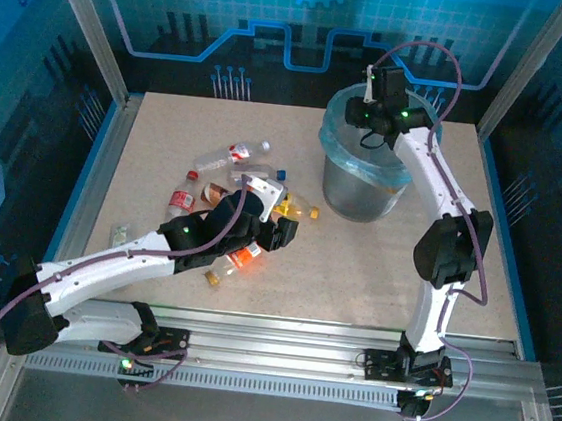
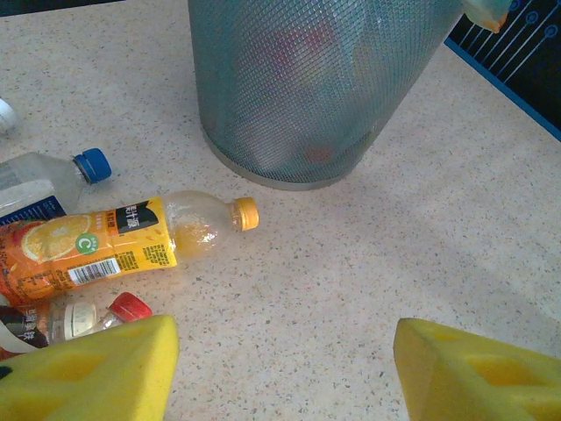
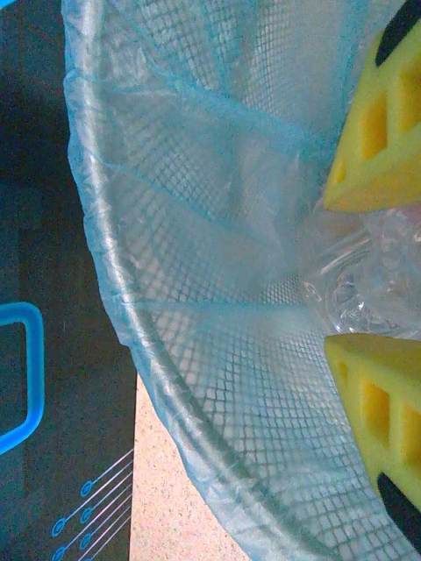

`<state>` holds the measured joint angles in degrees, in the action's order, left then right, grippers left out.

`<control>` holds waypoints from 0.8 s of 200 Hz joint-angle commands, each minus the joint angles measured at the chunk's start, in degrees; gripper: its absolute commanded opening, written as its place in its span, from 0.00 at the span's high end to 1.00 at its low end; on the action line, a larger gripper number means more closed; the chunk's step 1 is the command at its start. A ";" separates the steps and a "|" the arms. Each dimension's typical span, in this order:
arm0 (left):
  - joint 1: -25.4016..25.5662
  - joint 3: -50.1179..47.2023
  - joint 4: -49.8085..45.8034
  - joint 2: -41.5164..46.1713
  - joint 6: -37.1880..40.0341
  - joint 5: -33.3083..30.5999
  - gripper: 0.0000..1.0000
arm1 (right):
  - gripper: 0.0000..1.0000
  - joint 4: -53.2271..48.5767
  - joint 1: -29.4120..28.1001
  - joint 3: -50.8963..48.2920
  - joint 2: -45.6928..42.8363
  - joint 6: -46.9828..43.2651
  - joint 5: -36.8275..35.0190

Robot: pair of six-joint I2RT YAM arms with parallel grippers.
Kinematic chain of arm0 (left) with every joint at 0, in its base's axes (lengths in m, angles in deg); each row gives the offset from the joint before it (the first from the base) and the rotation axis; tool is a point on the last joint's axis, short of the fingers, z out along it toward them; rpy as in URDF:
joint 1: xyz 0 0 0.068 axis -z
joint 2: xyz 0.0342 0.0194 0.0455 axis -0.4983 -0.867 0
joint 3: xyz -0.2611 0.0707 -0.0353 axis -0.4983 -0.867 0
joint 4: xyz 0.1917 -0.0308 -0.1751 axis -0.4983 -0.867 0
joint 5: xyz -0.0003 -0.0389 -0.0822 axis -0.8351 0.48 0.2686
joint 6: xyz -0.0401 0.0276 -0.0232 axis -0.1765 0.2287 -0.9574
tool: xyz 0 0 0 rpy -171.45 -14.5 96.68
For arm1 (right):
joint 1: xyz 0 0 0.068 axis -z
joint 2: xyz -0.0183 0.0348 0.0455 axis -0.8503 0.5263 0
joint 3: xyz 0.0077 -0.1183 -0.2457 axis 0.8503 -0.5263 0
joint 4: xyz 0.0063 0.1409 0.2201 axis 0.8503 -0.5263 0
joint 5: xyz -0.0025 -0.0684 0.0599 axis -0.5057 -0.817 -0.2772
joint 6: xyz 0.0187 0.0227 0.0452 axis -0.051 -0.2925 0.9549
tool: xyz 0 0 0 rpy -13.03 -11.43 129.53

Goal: Put the plastic bottles in the bin

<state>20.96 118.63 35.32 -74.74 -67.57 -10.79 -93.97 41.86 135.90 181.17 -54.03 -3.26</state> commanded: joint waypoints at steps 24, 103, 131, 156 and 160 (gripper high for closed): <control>0.30 1.06 0.49 -0.11 0.85 -1.16 0.33 | 0.58 -4.64 0.42 1.88 0.98 1.19 2.38; -0.02 2.08 -2.86 2.47 2.65 -5.50 0.31 | 0.30 -3.14 -2.03 5.44 -7.15 1.91 -4.22; -1.20 1.58 -6.11 4.24 0.67 -7.69 0.30 | 0.24 -0.35 -5.22 1.54 -13.31 0.77 -8.13; -3.24 -0.20 -8.81 6.69 -2.15 -8.39 0.30 | 0.24 6.18 -8.86 -7.87 -20.38 -0.55 -12.27; -3.77 -0.61 -9.13 7.05 -2.47 -8.36 0.30 | 0.24 7.28 -9.43 -9.40 -21.41 -0.48 -12.81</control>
<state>19.34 118.63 30.25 -70.63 -67.18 -16.63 -93.21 35.74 133.32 166.37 -53.24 -10.49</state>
